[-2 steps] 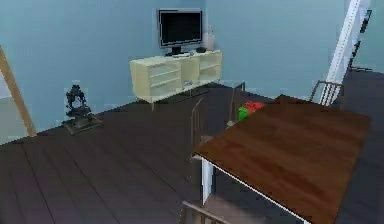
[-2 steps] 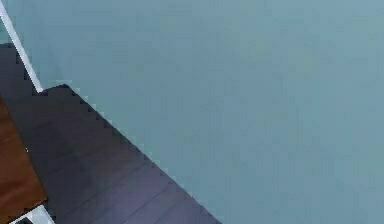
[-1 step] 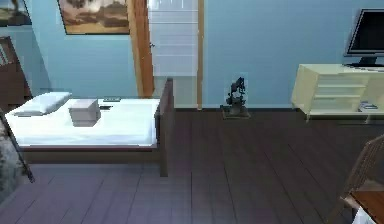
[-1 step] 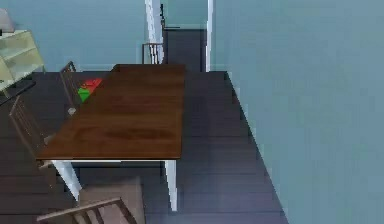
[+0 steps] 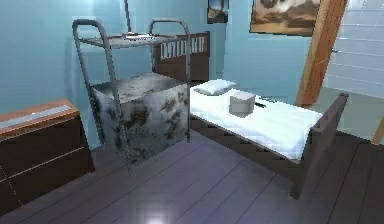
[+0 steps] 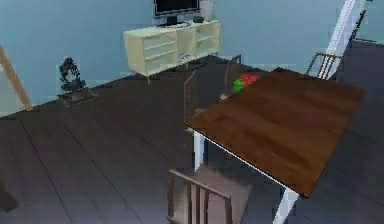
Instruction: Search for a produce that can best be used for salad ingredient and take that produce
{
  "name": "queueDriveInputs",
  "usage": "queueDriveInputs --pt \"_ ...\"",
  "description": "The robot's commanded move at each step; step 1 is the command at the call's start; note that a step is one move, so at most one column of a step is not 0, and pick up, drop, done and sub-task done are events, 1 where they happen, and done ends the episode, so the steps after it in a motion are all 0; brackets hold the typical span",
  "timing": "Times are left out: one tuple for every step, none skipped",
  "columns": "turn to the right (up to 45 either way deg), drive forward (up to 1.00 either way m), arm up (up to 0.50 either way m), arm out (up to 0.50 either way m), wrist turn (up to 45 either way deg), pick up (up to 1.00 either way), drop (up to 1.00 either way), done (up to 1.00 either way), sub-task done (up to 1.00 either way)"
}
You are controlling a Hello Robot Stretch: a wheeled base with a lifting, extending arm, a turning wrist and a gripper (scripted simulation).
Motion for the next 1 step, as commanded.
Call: queueDriveInputs --pt "-18.0 0.00 0.00 0.00 0.0 0.00 0.00 0.00 0.00"
